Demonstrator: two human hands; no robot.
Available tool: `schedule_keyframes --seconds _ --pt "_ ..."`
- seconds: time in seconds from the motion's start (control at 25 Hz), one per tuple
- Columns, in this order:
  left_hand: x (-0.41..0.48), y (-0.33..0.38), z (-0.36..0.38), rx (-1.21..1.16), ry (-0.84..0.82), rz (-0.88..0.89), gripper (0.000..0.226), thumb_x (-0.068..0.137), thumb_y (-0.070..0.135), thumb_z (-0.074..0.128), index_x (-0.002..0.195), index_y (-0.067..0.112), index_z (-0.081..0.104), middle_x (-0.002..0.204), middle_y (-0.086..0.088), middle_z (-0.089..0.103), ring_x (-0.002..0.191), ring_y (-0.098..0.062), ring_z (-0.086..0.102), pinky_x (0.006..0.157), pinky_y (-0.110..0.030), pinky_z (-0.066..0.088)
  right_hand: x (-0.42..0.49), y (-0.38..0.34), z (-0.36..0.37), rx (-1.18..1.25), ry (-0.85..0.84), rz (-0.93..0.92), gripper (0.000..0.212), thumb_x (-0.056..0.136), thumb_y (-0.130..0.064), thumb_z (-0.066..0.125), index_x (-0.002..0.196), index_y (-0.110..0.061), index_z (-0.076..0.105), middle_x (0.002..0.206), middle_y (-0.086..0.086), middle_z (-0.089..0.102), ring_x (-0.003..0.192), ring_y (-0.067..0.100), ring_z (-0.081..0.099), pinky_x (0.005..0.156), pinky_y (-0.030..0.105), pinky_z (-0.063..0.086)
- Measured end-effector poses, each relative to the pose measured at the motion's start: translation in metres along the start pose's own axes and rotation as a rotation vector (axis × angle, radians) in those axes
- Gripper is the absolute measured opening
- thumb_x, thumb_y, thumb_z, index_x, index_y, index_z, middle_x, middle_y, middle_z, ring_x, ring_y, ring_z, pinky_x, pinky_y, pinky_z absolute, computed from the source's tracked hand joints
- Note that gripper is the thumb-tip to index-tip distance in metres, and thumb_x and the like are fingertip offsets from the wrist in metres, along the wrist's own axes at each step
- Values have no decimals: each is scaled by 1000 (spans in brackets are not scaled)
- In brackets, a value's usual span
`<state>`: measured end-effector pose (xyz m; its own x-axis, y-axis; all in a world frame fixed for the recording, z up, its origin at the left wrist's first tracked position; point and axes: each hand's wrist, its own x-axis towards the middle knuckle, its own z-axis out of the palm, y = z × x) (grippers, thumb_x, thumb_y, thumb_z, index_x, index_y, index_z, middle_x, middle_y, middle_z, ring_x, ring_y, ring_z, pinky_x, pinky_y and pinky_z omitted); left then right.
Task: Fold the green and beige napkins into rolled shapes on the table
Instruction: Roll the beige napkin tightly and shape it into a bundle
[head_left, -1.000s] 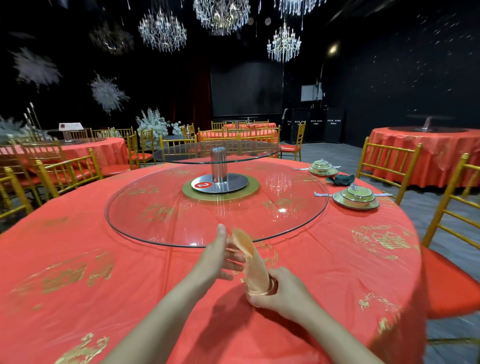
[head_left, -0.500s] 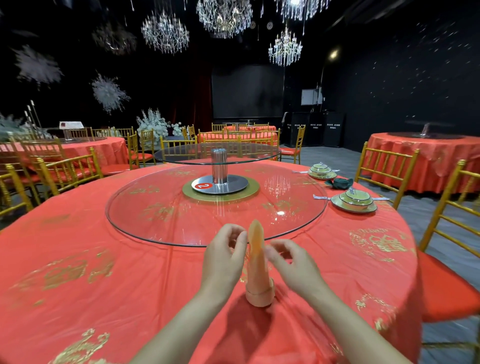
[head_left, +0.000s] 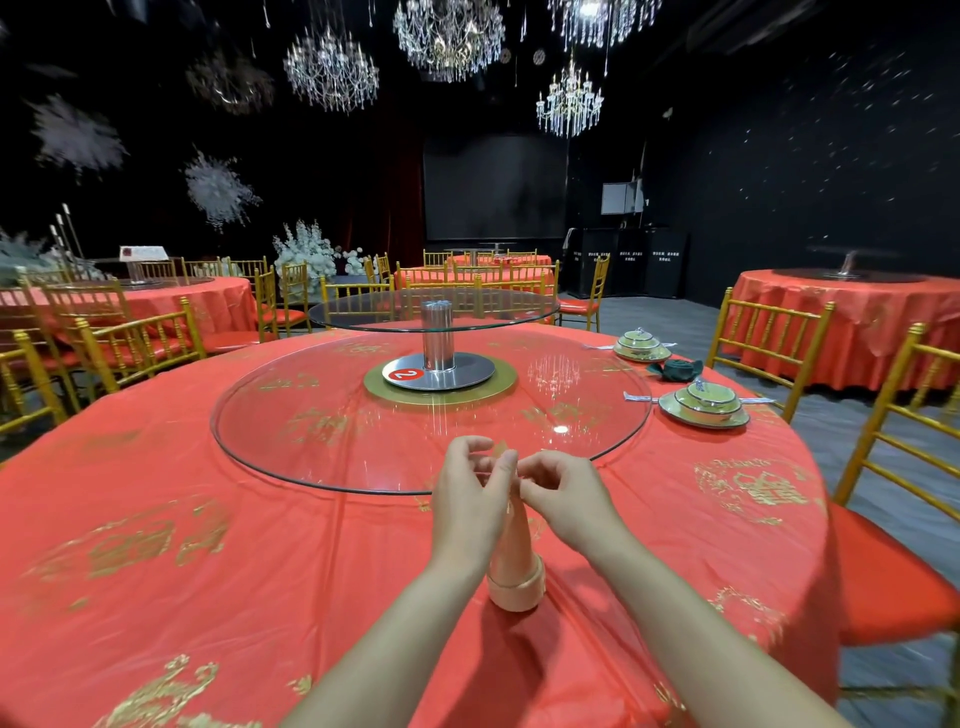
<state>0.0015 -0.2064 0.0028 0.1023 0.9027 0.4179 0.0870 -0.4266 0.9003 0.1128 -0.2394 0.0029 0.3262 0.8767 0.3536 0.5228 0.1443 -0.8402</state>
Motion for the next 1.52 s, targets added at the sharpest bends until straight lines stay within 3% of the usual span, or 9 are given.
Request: schedule_keyframes --seconds 0.28,0.44,0.56,0.68,0.92,1.0,1.12,1.28,1.52 --pt "11 16 6 52 -35 51 14 86 15 63 90 26 54 71 5 59 67 -10 58 65 -28 47 -10 -10 -12 -22 207 90 20 78 -22 65 59 -17 61 50 -7 55 49 6 47 52 23 37" --pt "1 12 0 237 -43 163 10 90 20 57 100 21 54 77 15 54 73 -12 56 69 -31 45 -10 -8 -15 -71 209 162 10 75 -25 65 71 -17 62 59 -8 56 57 9 51 52 24 36" --pt "-9 12 4 275 -67 222 14 91 17 54 105 17 53 76 18 51 73 -12 53 66 -25 36 -7 -9 -9 -158 152 176 27 80 -42 62 62 -22 59 53 -9 55 56 10 52 53 27 35" --pt "-12 14 3 222 -16 157 13 92 16 51 105 17 51 76 15 52 74 -8 53 64 -22 34 -7 -7 -9 -183 181 166 38 83 -32 57 49 -17 50 42 -4 49 48 14 44 50 29 34" --pt "-20 13 9 201 -64 83 13 92 29 55 86 19 49 74 12 54 73 -7 52 64 -22 38 -16 -12 0 -55 207 85 21 86 -18 56 67 -11 61 64 3 65 63 22 57 57 29 41" --pt "-18 6 9 223 -14 118 19 91 19 55 73 16 50 68 9 53 68 -12 49 59 -19 34 -19 -7 0 7 234 54 10 85 -14 58 76 -18 57 62 -2 61 59 15 55 56 27 39" --pt "-18 -2 3 231 76 88 17 90 16 56 73 15 54 67 8 54 67 -14 49 60 -24 30 -25 4 -2 -11 224 -33 21 88 -7 53 92 -27 47 60 -3 54 53 9 47 56 25 36" --pt "-14 -20 -13 182 235 -49 32 89 10 56 63 19 41 60 7 46 60 -20 44 57 -30 22 -26 28 -13 -82 335 62 20 89 -4 51 91 -23 45 63 -4 50 62 21 48 59 32 33" --pt "-14 -48 -19 132 229 -222 26 85 12 55 62 17 44 58 -2 52 63 -36 59 64 -50 50 -33 45 -12 -129 274 158 22 90 -7 50 108 -19 48 61 -2 49 68 26 50 62 33 35"
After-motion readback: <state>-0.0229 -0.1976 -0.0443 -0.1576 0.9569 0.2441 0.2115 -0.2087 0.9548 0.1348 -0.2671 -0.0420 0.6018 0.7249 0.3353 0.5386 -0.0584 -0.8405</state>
